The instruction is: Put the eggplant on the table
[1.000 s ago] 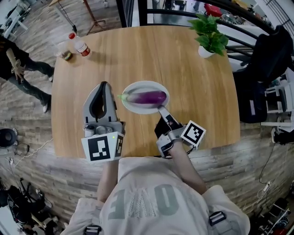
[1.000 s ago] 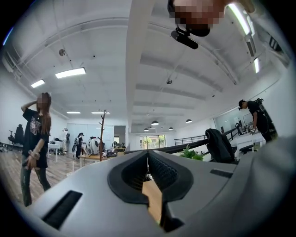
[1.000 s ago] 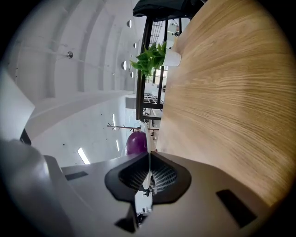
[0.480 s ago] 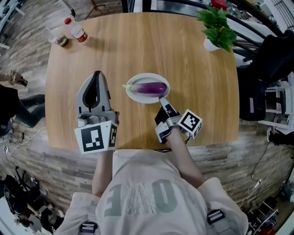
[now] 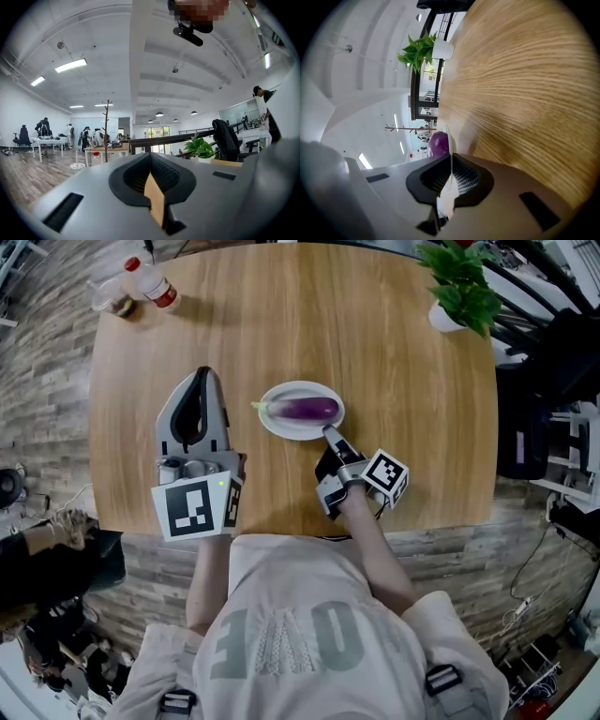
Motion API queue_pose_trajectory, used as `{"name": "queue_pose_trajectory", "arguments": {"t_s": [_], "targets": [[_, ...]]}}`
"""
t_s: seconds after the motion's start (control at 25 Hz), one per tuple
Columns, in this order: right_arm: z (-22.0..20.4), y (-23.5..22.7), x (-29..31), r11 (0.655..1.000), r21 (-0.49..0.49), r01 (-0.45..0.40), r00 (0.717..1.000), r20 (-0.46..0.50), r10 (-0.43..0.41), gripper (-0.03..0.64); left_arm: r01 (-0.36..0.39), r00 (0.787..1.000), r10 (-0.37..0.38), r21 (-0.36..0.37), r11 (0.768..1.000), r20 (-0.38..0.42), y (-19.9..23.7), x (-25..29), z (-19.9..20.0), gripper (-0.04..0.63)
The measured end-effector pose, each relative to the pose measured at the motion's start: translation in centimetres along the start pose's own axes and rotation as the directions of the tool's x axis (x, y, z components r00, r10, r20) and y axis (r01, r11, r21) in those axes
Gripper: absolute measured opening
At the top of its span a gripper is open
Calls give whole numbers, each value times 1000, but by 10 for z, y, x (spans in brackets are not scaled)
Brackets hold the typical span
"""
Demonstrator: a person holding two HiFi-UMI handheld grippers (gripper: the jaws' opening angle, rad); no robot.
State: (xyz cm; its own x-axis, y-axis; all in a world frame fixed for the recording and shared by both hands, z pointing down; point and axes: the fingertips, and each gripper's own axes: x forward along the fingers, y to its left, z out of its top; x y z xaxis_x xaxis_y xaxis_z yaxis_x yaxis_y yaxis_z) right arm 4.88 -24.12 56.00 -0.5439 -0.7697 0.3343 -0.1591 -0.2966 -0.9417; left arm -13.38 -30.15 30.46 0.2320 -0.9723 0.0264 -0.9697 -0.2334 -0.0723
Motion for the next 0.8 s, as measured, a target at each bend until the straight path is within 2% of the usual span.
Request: {"name": "queue_pose_trajectory", "arguments": {"t_s": [0.8], "targets": [[-5,-32,-2,991,115,73,997,-12,-72,28,-9,999,9,-10,1000,-34,-2,0,-15,9]]}}
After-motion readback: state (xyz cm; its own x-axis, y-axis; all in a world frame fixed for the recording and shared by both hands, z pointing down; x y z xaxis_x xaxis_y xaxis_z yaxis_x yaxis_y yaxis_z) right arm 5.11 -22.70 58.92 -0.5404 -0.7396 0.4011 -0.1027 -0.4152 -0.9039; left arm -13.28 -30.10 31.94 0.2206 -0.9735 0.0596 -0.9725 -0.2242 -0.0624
